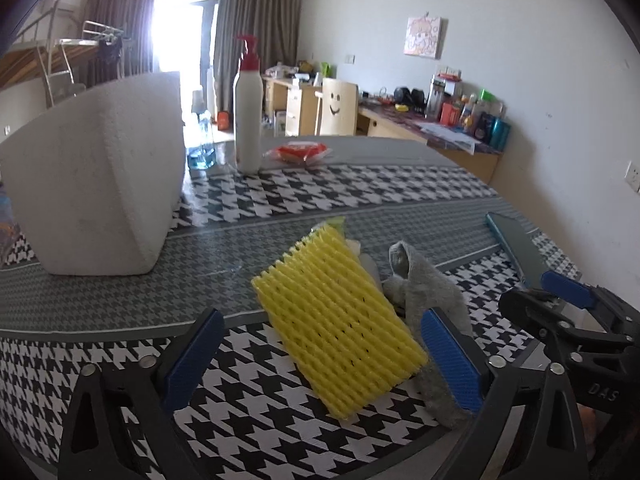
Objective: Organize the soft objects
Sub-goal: 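Lower both tools toward the yellow mesh sponge and grey cloth, then close the left tool on the yellow mesh sponge while the right tool grasps the grey cloth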
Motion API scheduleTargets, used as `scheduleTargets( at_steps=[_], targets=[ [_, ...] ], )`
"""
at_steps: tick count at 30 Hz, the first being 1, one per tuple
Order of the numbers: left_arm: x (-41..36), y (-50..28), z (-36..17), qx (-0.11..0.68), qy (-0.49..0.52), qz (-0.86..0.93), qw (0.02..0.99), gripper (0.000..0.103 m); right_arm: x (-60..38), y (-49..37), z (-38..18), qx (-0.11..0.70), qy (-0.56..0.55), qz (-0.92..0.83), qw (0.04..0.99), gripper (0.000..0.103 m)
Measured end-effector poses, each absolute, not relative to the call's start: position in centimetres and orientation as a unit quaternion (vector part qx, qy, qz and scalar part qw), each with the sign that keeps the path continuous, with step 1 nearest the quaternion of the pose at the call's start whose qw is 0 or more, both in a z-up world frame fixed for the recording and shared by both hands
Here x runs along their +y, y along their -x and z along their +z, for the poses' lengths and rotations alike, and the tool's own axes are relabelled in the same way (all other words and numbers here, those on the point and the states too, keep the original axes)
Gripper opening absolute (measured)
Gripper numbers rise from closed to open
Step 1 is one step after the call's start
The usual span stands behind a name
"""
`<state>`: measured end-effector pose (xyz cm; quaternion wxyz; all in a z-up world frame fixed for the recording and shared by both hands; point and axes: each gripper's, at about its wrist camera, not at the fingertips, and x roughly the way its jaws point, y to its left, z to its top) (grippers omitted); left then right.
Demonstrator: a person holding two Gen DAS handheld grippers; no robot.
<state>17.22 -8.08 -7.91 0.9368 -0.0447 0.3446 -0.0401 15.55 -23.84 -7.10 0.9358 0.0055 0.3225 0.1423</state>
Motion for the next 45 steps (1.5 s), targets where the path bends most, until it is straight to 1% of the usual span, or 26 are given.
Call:
scheduleTargets(
  at_steps=[5, 12, 13, 14, 17, 19, 24, 27, 28, 32, 38, 45],
  targets=[
    [-8.7, -17.8, -8.5, 0.359, 0.039, -0.039, 0.932, 0.095, -24.0, -16.0, -7.8, 0.330, -0.013, 0.145, 0.932, 0.089],
    [-9.1, -18.3, -8.9, 0.364, 0.043, -0.038, 0.930, 0.094, -24.1, -16.5, -8.5, 0.342, -0.014, 0.145, 0.928, 0.089],
    [-9.1, -18.4, -9.1, 0.367, 0.043, -0.036, 0.929, 0.092, -24.2, -16.6, -8.6, 0.342, -0.016, 0.146, 0.928, 0.089],
    [-9.2, -18.6, -9.2, 0.370, 0.043, -0.034, 0.927, 0.087, -24.2, -16.7, -8.6, 0.342, -0.017, 0.146, 0.928, 0.089],
    [-9.2, -18.9, -9.7, 0.385, 0.040, -0.034, 0.922, 0.076, -24.2, -16.8, -8.9, 0.344, -0.014, 0.146, 0.928, 0.089],
    [-9.2, -18.9, -9.9, 0.387, 0.038, -0.033, 0.921, 0.072, -24.3, -16.9, -9.0, 0.346, -0.014, 0.148, 0.927, 0.089],
    [-8.7, -18.4, -10.4, 0.392, 0.038, -0.037, 0.918, 0.057, -24.2, -17.1, -9.2, 0.350, -0.017, 0.148, 0.925, 0.089],
    [-8.2, -18.0, -10.4, 0.393, 0.041, -0.039, 0.918, 0.042, -24.0, -17.2, -9.4, 0.354, -0.017, 0.152, 0.923, 0.089],
    [-8.0, -18.0, -10.4, 0.394, 0.044, -0.037, 0.917, 0.035, -23.9, -17.2, -9.4, 0.354, -0.016, 0.154, 0.922, 0.089],
    [-7.4, -17.4, -10.2, 0.394, 0.051, -0.043, 0.917, 0.025, -23.5, -17.2, -9.4, 0.356, -0.012, 0.158, 0.921, 0.089],
    [-6.8, -16.6, -9.8, 0.385, 0.052, -0.050, 0.920, 0.022, -23.0, -17.0, -9.5, 0.364, -0.009, 0.159, 0.918, 0.089],
    [-6.1, -15.5, -9.3, 0.372, 0.047, -0.053, 0.925, 0.022, -22.0, -16.9, -9.8, 0.372, 0.005, 0.158, 0.915, 0.089]
  ],
)
